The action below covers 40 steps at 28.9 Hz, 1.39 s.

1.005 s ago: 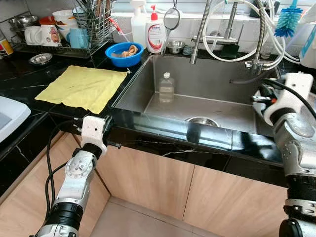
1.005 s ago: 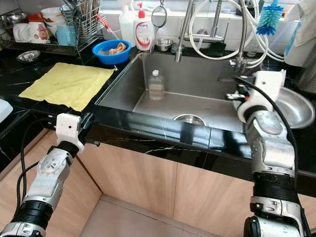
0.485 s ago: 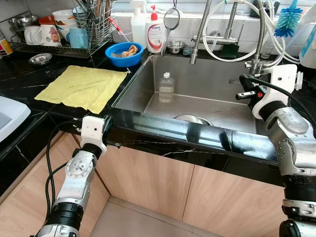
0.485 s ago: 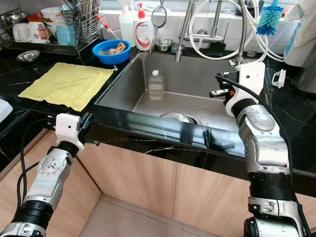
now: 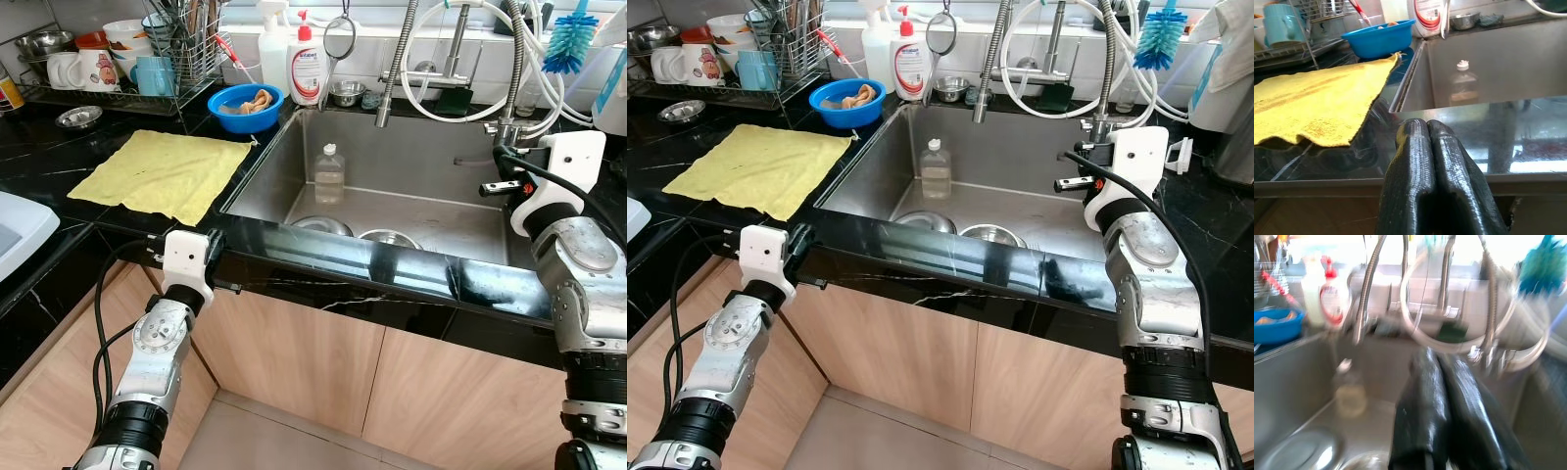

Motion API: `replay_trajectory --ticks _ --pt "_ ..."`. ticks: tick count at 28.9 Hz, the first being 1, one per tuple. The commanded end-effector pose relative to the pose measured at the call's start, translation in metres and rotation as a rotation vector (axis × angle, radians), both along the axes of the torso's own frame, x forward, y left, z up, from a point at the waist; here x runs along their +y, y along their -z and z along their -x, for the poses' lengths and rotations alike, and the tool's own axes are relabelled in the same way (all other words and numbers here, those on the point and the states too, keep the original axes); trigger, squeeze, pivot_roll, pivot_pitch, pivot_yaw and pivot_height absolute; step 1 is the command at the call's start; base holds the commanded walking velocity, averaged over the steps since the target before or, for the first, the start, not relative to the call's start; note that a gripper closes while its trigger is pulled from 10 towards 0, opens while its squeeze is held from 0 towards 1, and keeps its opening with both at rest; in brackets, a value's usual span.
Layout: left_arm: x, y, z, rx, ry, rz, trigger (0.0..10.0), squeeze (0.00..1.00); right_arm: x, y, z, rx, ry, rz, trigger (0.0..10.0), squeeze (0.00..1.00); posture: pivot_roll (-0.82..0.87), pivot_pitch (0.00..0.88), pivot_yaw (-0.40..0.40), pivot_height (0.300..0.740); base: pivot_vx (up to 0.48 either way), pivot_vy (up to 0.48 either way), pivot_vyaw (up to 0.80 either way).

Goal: Kitchen organization

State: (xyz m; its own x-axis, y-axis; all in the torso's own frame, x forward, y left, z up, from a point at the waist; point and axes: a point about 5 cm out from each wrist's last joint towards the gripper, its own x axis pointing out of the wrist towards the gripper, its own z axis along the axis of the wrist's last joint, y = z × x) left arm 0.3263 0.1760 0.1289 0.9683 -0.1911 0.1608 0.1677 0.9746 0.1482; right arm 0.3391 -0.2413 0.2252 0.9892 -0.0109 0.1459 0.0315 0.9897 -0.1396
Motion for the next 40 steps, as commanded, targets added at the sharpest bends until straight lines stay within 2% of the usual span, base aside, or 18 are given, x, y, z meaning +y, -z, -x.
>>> replay_trajectory --ticks 1,2,3,7,12,16,21,32,40 --pt "0.002 -0.002 -0.002 -0.011 -0.022 -0.005 10.0 0.0 -0.008 0.023 0.01 -0.003 0.096 0.047 10.0 0.0 -0.02 0.0 0.052 0.74 0.0 0.0 0.0" --pt "0.002 -0.002 -0.002 -0.014 -0.023 -0.005 10.0 0.0 -0.009 0.025 0.012 -0.015 0.117 0.063 10.0 0.0 -0.02 0.0 0.052 0.74 0.0 0.0 0.0" --pt "0.001 -0.003 -0.002 -0.023 -0.027 -0.001 10.0 0.0 -0.011 0.03 0.018 -0.043 0.131 0.011 10.0 0.0 -0.02 0.0 0.052 0.74 0.0 0.0 0.0" --pt "0.002 -0.004 -0.003 -0.03 -0.032 0.003 10.0 0.0 -0.015 0.039 0.026 -0.044 0.155 -0.016 10.0 0.0 -0.02 0.0 0.053 0.74 0.0 0.0 0.0" --pt "-0.001 -0.006 -0.003 -0.051 -0.042 0.014 10.0 0.0 -0.017 0.037 0.035 -0.148 0.192 0.022 10.0 0.0 -0.03 0.0 0.05 0.74 0.0 0.0 0.0" --pt "0.0 -0.008 -0.004 -0.073 -0.062 0.02 10.0 0.0 -0.015 0.041 0.043 -0.184 0.2 0.041 10.0 0.0 -0.02 0.0 0.044 0.74 0.0 0.0 0.0" --pt "0.0 -0.008 -0.003 -0.083 -0.068 0.023 10.0 0.0 -0.019 0.052 0.051 -0.173 0.221 0.042 10.0 0.0 -0.03 0.0 0.042 0.74 0.0 0.0 0.0" --pt "-0.003 -0.011 -0.004 -0.096 -0.068 0.023 10.0 0.0 -0.013 0.051 0.053 -0.19 0.212 0.062 10.0 0.0 -0.03 0.0 0.038 0.74 0.0 0.0 0.0" --pt "-0.003 -0.012 -0.004 -0.107 -0.073 0.013 10.0 0.0 -0.012 0.057 0.054 -0.156 0.228 0.071 10.0 0.0 -0.03 0.0 0.043 0.74 0.0 0.0 0.0"
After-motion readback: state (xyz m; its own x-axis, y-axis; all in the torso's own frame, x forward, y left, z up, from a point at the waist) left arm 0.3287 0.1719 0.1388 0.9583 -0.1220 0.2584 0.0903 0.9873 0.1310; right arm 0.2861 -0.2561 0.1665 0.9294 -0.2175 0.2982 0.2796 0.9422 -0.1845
